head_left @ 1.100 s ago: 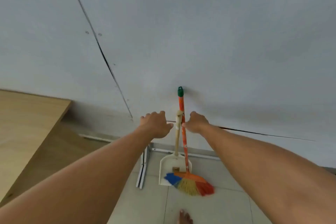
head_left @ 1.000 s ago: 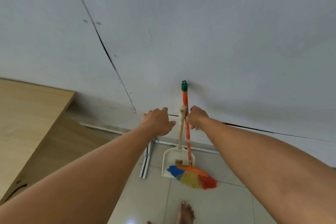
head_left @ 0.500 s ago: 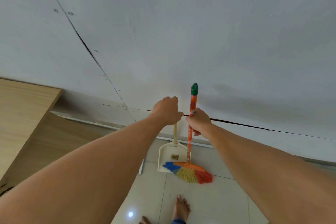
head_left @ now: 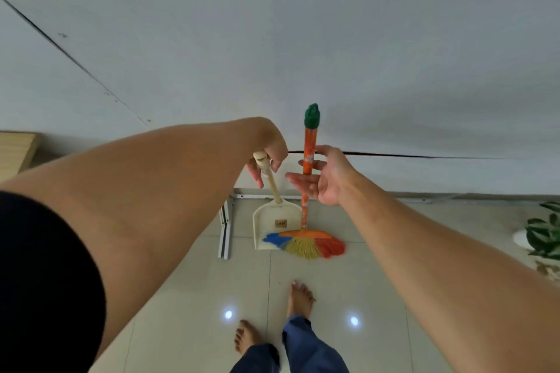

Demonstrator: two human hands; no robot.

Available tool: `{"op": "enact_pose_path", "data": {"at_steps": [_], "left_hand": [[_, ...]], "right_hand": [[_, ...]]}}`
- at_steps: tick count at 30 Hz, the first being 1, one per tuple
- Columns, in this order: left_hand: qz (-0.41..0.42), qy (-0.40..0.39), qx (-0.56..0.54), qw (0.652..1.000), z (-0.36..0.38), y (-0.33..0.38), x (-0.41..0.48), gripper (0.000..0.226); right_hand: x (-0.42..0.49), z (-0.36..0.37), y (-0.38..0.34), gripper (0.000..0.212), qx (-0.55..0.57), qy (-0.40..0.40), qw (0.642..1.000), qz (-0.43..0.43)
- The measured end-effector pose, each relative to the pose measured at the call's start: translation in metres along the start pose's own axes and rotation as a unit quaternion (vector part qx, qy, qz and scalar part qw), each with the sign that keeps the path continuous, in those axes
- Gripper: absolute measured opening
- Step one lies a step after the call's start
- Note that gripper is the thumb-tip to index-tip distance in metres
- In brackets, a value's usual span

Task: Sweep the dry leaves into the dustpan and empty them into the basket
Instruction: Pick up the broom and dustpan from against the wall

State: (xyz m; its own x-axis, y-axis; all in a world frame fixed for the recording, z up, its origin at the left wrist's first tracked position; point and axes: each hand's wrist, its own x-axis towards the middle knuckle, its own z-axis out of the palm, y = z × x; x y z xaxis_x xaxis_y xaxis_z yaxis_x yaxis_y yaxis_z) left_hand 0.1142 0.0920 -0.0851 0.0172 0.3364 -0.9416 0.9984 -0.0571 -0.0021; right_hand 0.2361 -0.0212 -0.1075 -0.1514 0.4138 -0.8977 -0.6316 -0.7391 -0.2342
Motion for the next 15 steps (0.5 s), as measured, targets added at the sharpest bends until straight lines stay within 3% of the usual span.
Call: {"op": "enact_pose_path", "data": {"at_steps": [5, 9, 15], "left_hand": [[-0.037, -0.037, -0.039, 0.998, 0.019, -0.018, 0.001, 0.035], [-0.053, -0.053, -0.081, 0.994, 0.034, -0.032, -0.011, 0.017], [-0.056, -0.045, -0.181, 0.981, 0.061, -0.062, -0.034, 0.014]], "right_hand": [[-0.003, 0.009, 0.005, 0.036, 0.0, 0.047, 0.997, 0.066], [-0.009, 0.021, 0.004, 0.019, 0.023, 0.084, 0.99, 0.107], [-0.026, 0.028, 0.019, 0.007, 0.074, 0.173, 0.979, 0.084]]}}
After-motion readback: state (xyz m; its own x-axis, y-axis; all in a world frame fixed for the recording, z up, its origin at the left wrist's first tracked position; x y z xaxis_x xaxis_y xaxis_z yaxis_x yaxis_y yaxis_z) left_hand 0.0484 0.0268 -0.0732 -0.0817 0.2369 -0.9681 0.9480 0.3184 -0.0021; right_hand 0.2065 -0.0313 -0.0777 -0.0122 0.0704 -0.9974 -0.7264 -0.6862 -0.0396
